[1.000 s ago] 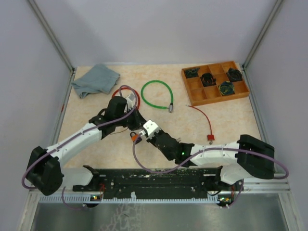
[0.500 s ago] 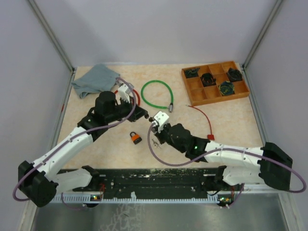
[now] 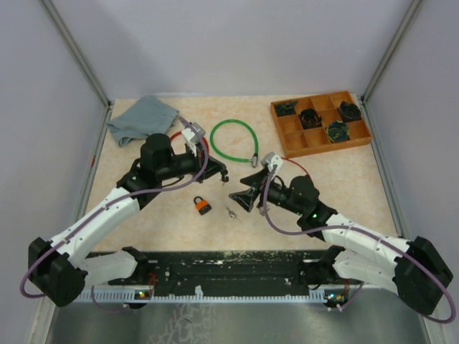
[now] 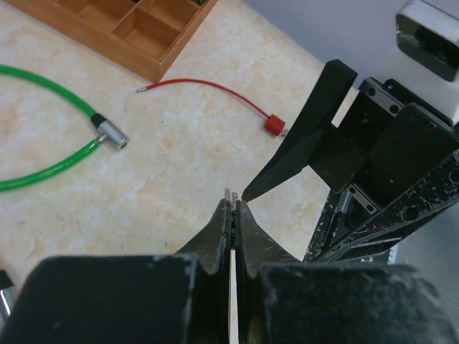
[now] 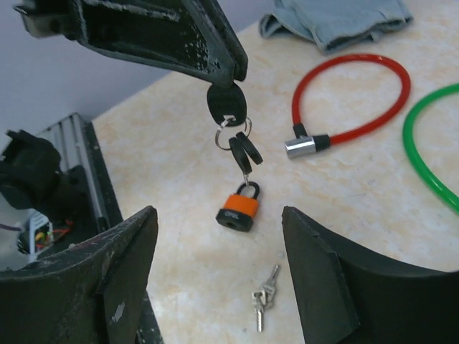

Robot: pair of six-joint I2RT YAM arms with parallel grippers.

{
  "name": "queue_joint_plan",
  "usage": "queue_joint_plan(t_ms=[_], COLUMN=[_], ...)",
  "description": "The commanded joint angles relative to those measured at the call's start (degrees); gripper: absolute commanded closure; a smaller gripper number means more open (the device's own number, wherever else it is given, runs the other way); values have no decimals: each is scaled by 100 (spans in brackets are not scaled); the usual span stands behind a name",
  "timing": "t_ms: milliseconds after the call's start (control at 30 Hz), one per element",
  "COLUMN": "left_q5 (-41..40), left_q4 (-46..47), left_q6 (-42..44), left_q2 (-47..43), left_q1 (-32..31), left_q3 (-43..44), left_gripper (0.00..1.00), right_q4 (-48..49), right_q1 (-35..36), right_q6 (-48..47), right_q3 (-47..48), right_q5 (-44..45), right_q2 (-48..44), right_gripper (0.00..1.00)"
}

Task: Unlock with the key
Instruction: Adjust the key.

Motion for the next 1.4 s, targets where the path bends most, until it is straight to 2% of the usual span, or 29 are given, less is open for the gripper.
queue_joint_plan(t_ms=[0, 133, 333, 467, 767, 967, 1067, 1267, 1333, 1367], left_q5=[790, 1090, 1563, 1760, 1920, 1940, 1948, 1844, 1567, 1375], left_q4=[827, 1103, 1514, 1992, 2197, 2296, 2331, 2368, 2227, 2091], left_q6=[-5, -88, -344, -572, -790, -879, -888, -989, -1035, -1047], left_q2=[-217, -351, -454, -522, -510, -451, -427, -463, -510, -536], left_q1=[7, -18, -78, -106, -193, -225, -246, -257, -257, -257], left_q3=[-140, -269, -423, -599, -648, -655, -669, -735, -758, -770], left_gripper=[99, 99, 99, 100, 99, 99, 99, 99, 94, 88], right_q4=[1636, 2617, 3337, 3587, 4467, 4510, 4662, 4816, 4819, 4819], right_q1=[-387, -691, -753, -764, -883, -897, -891, -926, -955, -973], right_q6=[651, 1132, 1511, 1689, 2200, 2250, 2343, 2493, 2533, 2535], right_q3=[-222, -348, -207, -55, -67, -14, -31, -37, -93, -126], right_q5=[-1314, -1759, -1963, -2203, -2521, -2590, -2599, -2704, -2682, -2671], right_q2=[-204, -65, 322, 599, 818, 877, 967, 1168, 1178, 1172], right_gripper=[30, 29, 34, 41, 52, 60, 67, 93, 100, 100])
